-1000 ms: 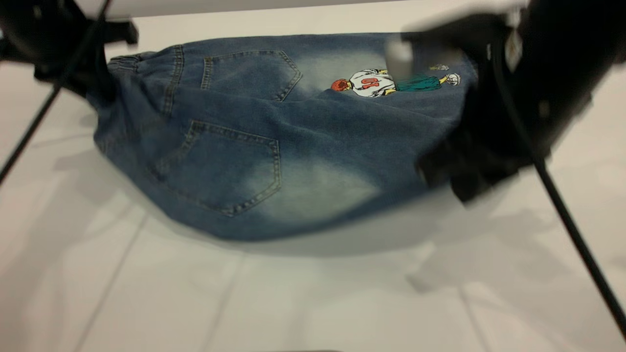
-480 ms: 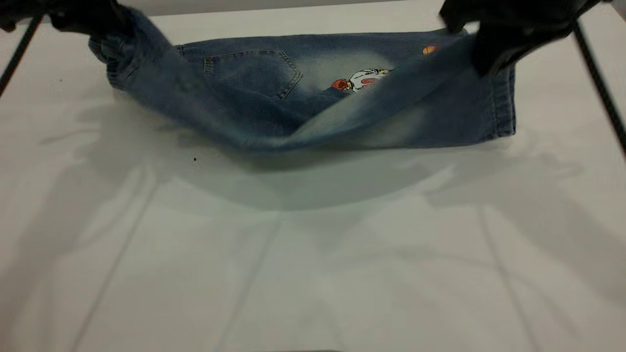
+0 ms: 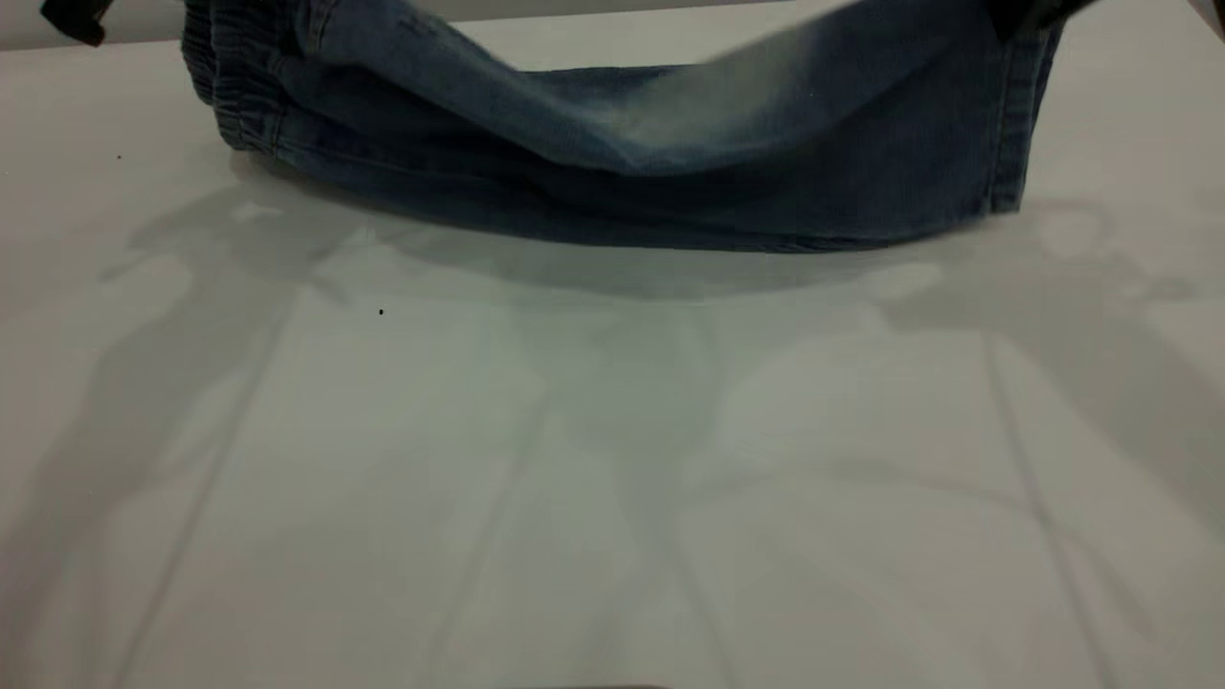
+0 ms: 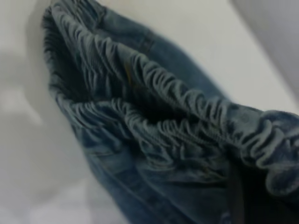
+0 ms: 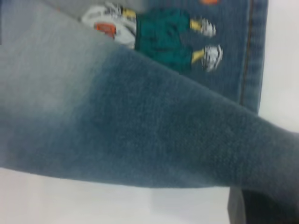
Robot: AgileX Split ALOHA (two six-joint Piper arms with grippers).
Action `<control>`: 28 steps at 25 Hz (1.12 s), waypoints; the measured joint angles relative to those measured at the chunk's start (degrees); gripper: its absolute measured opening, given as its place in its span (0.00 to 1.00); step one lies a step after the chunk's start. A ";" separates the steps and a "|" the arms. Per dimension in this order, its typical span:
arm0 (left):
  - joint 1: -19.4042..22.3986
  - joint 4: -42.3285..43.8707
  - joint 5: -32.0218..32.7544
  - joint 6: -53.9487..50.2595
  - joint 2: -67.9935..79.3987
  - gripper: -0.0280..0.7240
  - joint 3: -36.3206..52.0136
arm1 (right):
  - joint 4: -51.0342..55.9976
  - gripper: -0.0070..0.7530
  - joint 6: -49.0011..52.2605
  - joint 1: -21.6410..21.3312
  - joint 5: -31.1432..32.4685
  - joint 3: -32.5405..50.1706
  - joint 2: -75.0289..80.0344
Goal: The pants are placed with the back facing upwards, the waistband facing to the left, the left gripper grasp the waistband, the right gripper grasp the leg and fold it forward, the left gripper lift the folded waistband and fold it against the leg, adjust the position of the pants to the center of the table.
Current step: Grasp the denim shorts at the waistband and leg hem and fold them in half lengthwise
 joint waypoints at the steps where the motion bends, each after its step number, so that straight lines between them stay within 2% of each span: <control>1: 0.00 -1.89 -0.68 0.00 0.31 0.16 0.00 | -0.05 0.04 0.00 0.00 -0.05 -0.82 0.70; 15: 0.00 -16.94 -8.41 -0.11 10.03 0.16 -0.18 | -1.71 0.04 -0.39 -0.36 -1.51 -10.81 12.77; 21: 0.00 -17.85 -12.86 -0.11 11.60 0.16 -1.95 | -1.75 0.04 0.28 -3.11 -5.80 -11.74 14.48; 28: 0.00 -16.82 -12.93 0.01 14.43 0.16 -7.74 | -1.75 0.04 1.22 -4.67 -12.39 -11.76 18.24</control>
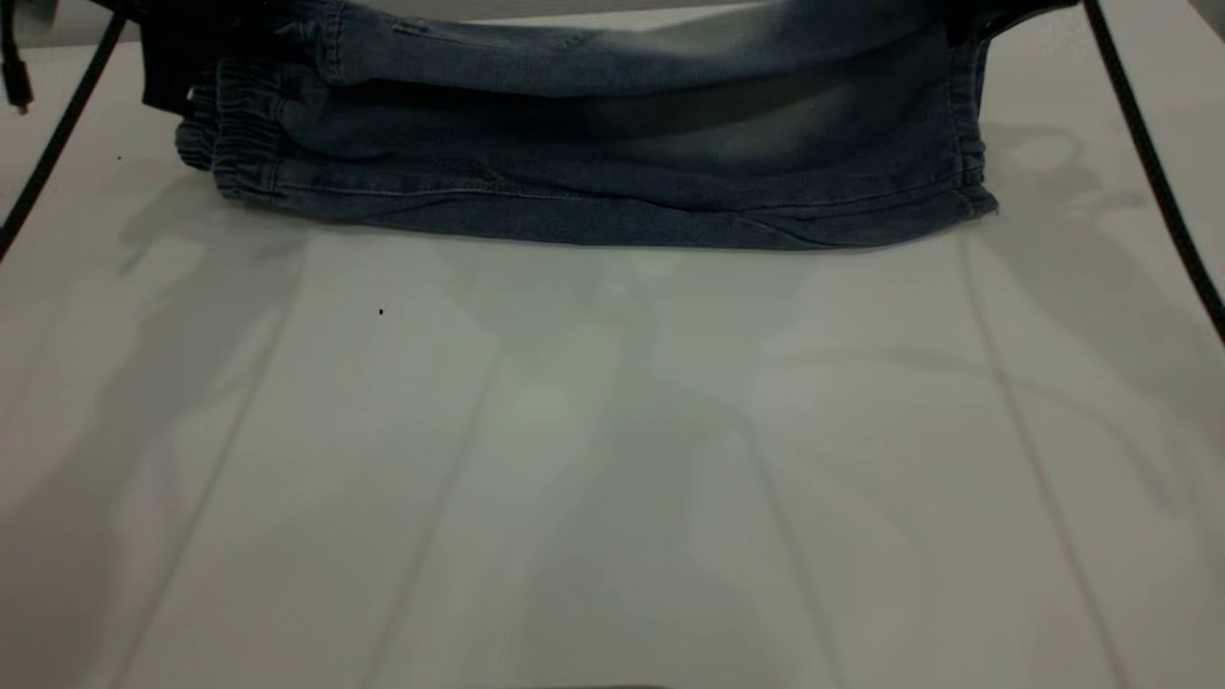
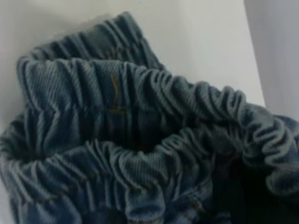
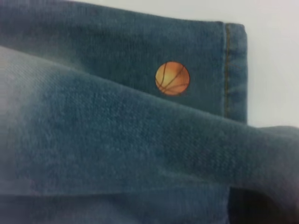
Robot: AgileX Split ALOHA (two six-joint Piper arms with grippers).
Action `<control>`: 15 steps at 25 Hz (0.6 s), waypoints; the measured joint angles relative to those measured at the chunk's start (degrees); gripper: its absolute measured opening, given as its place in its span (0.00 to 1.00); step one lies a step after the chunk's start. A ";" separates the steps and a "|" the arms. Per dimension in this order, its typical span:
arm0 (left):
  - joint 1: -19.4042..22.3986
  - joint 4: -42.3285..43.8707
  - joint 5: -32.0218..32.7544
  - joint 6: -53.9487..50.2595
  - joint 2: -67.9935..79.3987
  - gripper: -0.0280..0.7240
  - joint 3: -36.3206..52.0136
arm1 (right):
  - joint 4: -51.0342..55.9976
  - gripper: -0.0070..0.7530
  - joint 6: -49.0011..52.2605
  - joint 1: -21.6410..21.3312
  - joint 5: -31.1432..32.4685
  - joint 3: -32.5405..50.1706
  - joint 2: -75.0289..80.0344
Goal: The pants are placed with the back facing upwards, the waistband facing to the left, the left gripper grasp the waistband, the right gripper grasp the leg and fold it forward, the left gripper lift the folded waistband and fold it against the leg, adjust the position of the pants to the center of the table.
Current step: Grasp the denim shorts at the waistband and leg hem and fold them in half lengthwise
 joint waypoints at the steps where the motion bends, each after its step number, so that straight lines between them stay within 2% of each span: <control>1: 0.00 0.84 0.00 0.05 0.66 0.16 -0.59 | 0.13 0.05 0.00 0.00 -1.13 0.00 0.47; 6: 0.00 2.79 0.05 0.07 2.51 0.16 -1.59 | 0.18 0.05 0.00 0.00 -4.35 0.00 1.11; 9: 0.00 2.93 0.00 0.12 2.80 0.20 -1.71 | 0.18 0.07 0.00 0.00 -4.93 0.00 1.11; 12: 0.00 2.93 -0.12 0.12 2.80 0.32 -1.75 | 0.18 0.13 0.00 0.00 -5.30 0.00 1.11; 15: 0.00 2.93 0.01 0.12 2.80 0.47 -1.75 | 0.18 0.24 0.00 -0.07 -5.35 0.00 1.11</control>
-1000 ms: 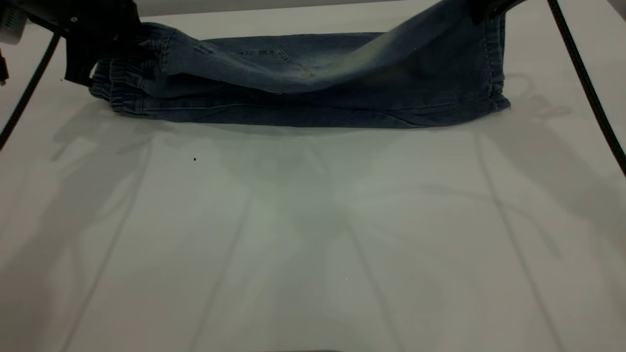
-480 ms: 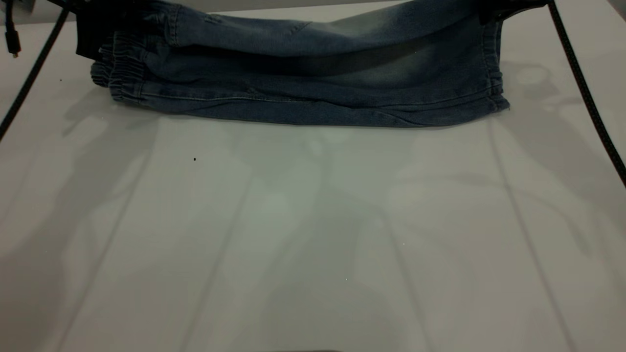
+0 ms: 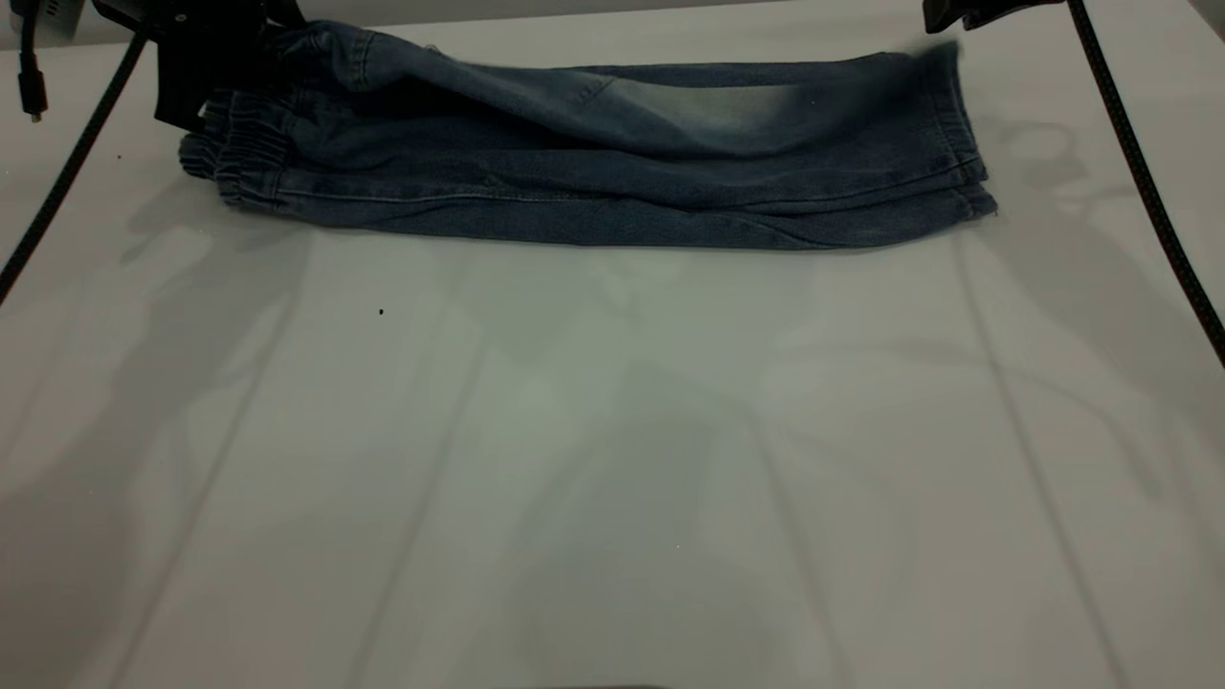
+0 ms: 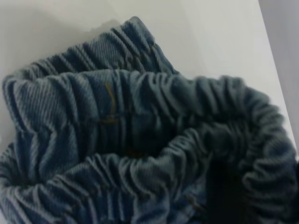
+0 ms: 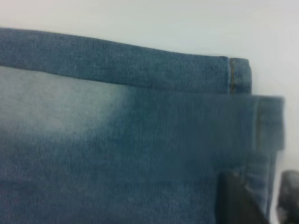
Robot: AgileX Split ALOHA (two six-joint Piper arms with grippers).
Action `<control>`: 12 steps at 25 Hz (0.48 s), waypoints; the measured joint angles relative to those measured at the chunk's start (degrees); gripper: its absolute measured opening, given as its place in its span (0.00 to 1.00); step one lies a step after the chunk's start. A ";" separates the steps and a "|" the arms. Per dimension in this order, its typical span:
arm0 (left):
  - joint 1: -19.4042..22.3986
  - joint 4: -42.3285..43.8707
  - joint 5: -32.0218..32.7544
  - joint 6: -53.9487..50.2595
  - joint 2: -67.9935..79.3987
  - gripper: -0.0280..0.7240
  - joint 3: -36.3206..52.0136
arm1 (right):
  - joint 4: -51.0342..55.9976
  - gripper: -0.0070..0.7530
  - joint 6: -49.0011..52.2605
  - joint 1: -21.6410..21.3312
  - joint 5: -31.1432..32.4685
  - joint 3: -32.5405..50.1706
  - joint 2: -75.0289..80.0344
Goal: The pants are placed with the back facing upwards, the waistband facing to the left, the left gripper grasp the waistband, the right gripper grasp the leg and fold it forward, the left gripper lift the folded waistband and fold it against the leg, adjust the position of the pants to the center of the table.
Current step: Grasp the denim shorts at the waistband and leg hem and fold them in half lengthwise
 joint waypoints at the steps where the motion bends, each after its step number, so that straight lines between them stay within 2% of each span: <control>1: 0.00 0.00 0.07 0.00 0.00 0.52 0.00 | 0.00 0.29 0.00 0.00 0.00 0.00 0.00; 4: 0.00 1.73 0.54 1.44 0.00 0.65 0.00 | 0.00 0.44 0.00 0.00 0.25 -0.18 0.00; 6: 0.00 4.50 1.15 4.03 -0.05 0.69 -0.63 | 0.00 0.51 0.00 0.00 0.83 -0.77 0.04; 9: 0.06 7.66 3.26 7.79 -0.82 0.71 -2.65 | 0.00 0.57 0.00 0.00 2.35 -1.65 0.04; 12: 0.06 11.19 7.82 14.80 -2.17 0.71 -5.12 | 0.00 0.58 0.00 0.00 3.85 -2.12 0.04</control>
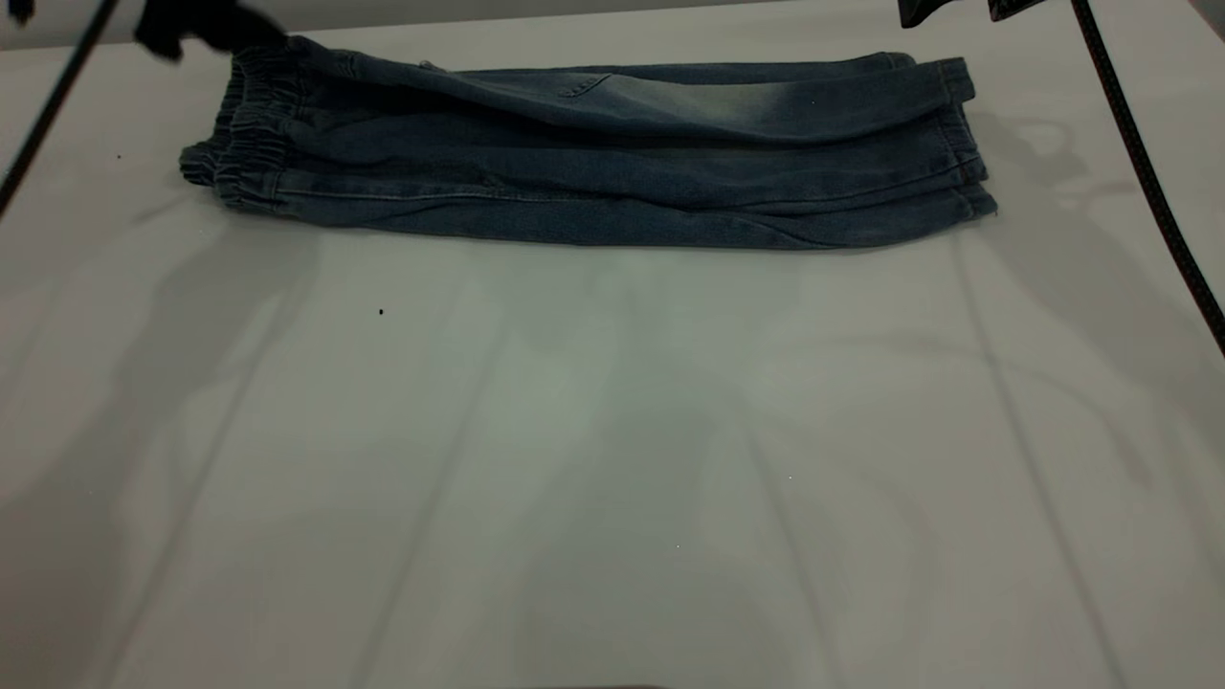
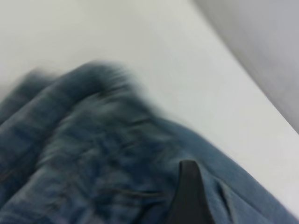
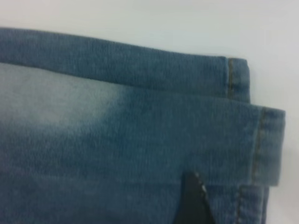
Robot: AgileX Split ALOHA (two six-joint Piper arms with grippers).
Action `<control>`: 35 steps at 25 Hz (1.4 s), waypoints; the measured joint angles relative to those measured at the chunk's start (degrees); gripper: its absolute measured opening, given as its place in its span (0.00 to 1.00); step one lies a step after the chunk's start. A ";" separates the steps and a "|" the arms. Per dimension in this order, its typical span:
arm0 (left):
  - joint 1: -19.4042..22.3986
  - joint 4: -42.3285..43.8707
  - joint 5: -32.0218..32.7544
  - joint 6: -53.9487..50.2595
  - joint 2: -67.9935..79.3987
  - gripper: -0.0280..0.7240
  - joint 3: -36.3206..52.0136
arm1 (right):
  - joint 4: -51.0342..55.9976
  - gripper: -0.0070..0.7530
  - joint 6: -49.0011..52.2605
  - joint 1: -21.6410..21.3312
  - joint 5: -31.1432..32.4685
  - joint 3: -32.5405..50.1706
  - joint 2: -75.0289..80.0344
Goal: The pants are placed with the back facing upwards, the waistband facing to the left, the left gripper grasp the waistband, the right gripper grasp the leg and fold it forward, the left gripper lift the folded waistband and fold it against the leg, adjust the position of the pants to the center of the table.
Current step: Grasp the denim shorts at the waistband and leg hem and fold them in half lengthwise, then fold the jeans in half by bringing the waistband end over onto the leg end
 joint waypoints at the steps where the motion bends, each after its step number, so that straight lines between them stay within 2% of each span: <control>1: 0.00 1.32 1.75 2.57 -0.40 0.71 -0.80 | 0.00 0.58 -0.07 0.00 0.46 -0.07 0.00; 7: 0.73 8.82 20.02 23.41 -3.04 0.71 -3.75 | 0.00 0.58 -1.62 0.00 5.00 -0.07 0.00; 9: 1.73 11.81 25.80 27.00 -3.62 0.71 -4.47 | 0.00 0.58 -2.54 0.00 7.07 -0.07 0.00; 12: 3.86 16.40 32.46 28.23 -3.93 0.71 -5.14 | 0.14 0.58 -3.31 0.48 9.52 -0.07 0.00; 17: 8.15 25.66 37.89 26.57 -4.13 0.71 -5.15 | 2.22 0.58 -5.76 3.30 10.99 -0.07 0.00; 22: 11.16 34.38 38.98 21.91 -4.15 0.71 -5.15 | 5.18 0.58 -7.18 7.05 11.10 -0.07 0.00; 25: 11.42 36.94 38.04 21.56 -4.15 0.71 -5.15 | 7.55 0.58 -7.29 9.28 11.03 -0.07 0.00; 30: 11.37 41.31 33.81 20.99 -3.92 0.71 -5.15 | 11.21 0.58 -8.76 13.60 10.82 -0.07 0.00; 35: 11.37 41.61 28.02 18.52 0.62 0.71 -5.27 | 12.10 0.58 -10.11 16.66 10.82 -0.07 0.00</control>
